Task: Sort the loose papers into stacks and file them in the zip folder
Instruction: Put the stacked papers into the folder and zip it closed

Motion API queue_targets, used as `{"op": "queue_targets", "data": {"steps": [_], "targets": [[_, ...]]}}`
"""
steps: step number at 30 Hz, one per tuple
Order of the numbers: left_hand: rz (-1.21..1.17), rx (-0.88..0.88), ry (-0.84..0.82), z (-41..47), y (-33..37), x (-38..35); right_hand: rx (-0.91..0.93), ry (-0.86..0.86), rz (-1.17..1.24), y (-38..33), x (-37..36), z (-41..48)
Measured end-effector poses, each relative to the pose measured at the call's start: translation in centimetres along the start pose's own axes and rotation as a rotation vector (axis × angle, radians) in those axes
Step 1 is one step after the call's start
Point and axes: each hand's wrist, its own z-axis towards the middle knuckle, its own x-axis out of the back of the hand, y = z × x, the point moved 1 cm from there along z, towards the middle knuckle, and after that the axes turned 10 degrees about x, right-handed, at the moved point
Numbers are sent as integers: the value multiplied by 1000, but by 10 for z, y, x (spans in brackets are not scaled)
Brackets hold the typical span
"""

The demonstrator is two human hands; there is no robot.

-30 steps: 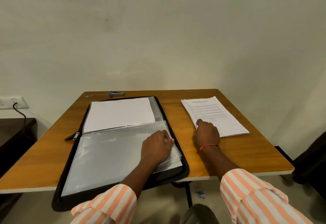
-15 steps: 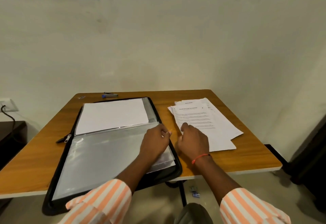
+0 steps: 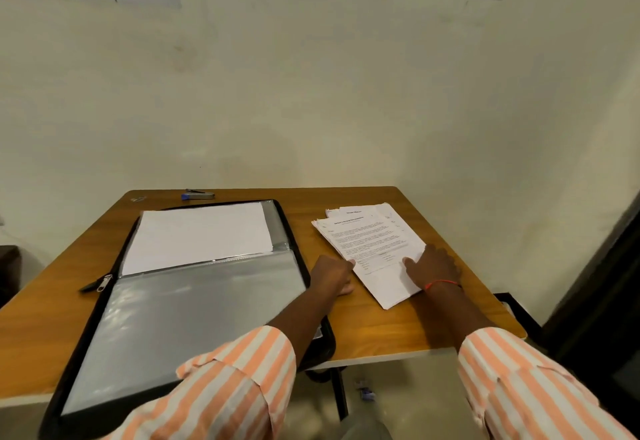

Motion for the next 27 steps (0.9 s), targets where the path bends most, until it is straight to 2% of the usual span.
{"op": "queue_targets", "data": {"steps": [6, 10, 15, 19, 21, 23, 25, 27], "targets": [[11, -10, -4, 4, -1, 1, -37, 49, -16, 14, -1, 5], [47, -75, 22, 6, -4, 2, 4, 107, -96, 22, -3, 2], [63, -104, 71, 6, -6, -2, 71, 127, -71, 31, -8, -2], [76, -245, 126, 4, -3, 1, 74, 196, -12, 31, -6, -2], [33, -301, 117, 0, 2, 6, 92, 222, 153, 26, -1, -1], [-35, -331, 84, -5, 8, 13, 78, 190, 458, 18, 4, 0], [-92, -353, 18, -8, 11, 23, 91, 71, 898, 8, 11, -1], [-102, -372, -34, -12, 12, 34, 196, -91, 1273, -4, 17, -5]]}}
